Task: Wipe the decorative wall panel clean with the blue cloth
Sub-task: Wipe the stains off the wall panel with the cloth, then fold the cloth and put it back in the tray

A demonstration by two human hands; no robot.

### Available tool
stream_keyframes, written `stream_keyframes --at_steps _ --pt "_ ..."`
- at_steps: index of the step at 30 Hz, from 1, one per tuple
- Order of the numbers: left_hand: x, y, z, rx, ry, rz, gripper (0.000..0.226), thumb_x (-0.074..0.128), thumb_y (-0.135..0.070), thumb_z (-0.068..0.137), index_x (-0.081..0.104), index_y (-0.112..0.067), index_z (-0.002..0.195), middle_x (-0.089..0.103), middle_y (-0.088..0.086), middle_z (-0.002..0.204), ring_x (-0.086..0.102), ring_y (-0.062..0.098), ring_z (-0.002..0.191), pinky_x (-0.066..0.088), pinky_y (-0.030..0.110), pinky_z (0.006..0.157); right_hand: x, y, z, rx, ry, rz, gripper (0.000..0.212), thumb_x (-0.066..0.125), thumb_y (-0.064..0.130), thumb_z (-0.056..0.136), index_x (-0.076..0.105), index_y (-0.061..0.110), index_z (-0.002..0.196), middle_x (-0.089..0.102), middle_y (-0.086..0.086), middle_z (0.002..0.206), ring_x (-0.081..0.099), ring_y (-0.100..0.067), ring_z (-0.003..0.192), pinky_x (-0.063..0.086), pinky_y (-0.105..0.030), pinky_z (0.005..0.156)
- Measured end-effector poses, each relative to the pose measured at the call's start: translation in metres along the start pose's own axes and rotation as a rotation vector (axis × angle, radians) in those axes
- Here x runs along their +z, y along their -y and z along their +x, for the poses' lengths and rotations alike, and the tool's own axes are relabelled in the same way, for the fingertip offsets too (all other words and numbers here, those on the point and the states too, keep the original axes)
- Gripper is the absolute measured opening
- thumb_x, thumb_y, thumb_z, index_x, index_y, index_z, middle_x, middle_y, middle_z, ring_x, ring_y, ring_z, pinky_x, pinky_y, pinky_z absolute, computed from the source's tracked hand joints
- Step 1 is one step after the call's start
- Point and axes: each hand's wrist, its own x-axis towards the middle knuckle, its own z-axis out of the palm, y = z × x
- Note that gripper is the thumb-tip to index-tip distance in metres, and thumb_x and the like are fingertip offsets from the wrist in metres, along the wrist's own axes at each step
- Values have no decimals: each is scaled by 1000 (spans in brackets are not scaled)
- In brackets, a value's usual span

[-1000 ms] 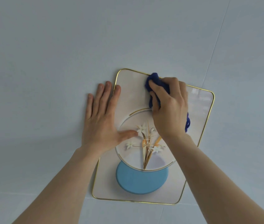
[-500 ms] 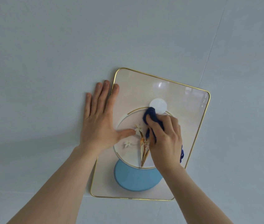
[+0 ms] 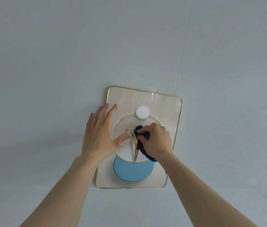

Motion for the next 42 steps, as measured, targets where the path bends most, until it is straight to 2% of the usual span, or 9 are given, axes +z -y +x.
stream_keyframes --at_steps 5,11,16,20,24,27,33,36,42 --pt "-6 -16 -40 -112 211 -223 70 73 -60 82 44 -44 143 61 -19 138 56 6 129 45 34 104 -2 -18 -37 372 190 504 17 91 29 76 76 30 84 80 0 92 75 -23 88 63 -44 89" --pt "19 -46 -70 -120 487 -400 76 80 -55 78 41 -54 142 61 -23 131 65 2 109 54 34 99 -17 -43 -70 542 378 790 42 93 34 76 67 9 98 80 -17 97 76 -31 84 64 -51 87" --pt "38 -68 -75 -141 403 -356 21 74 -37 86 68 -42 106 75 -15 93 70 10 88 58 42 84 -46 -84 -87 476 542 971 45 90 25 80 71 6 117 77 -18 113 75 -29 99 61 -40 86" --pt "49 -88 -67 -143 395 -315 11 71 -36 91 70 -38 102 75 -13 83 71 14 80 58 42 81 -73 -131 -96 350 652 878 33 81 1 84 74 10 115 74 -15 108 71 -27 97 55 -36 87" --pt "65 -109 -60 -89 451 -175 7 68 -41 93 68 -35 97 70 -13 82 66 18 83 55 42 77 -106 -166 -101 300 613 664 27 78 -6 81 78 12 101 71 -7 85 59 -26 68 49 -35 62" --pt "85 -127 -63 -60 487 -117 5 66 -43 95 64 -38 93 66 -15 80 63 18 82 51 39 72 -124 -192 -101 284 552 515 30 72 -8 81 77 15 98 72 3 75 57 -20 57 43 -22 46" --pt "135 -169 -77 -56 563 -143 10 67 -37 94 63 -36 86 65 -11 74 61 20 75 44 35 65 -136 -258 -111 301 442 391 33 73 -11 76 79 14 97 71 2 72 62 -10 54 51 -19 54" --pt "163 -191 -82 -79 587 -135 7 66 -40 93 66 -33 91 67 -9 78 63 23 79 49 38 69 -140 -291 -122 322 419 372 38 73 -12 76 77 23 91 69 11 68 60 -12 53 47 -14 50" --pt "230 -241 -107 -86 693 -171 9 64 -43 93 66 -34 93 70 -8 81 65 22 81 53 41 75 -152 -367 -156 423 402 352 39 74 -11 75 76 26 90 69 8 71 59 -8 53 45 -13 48"
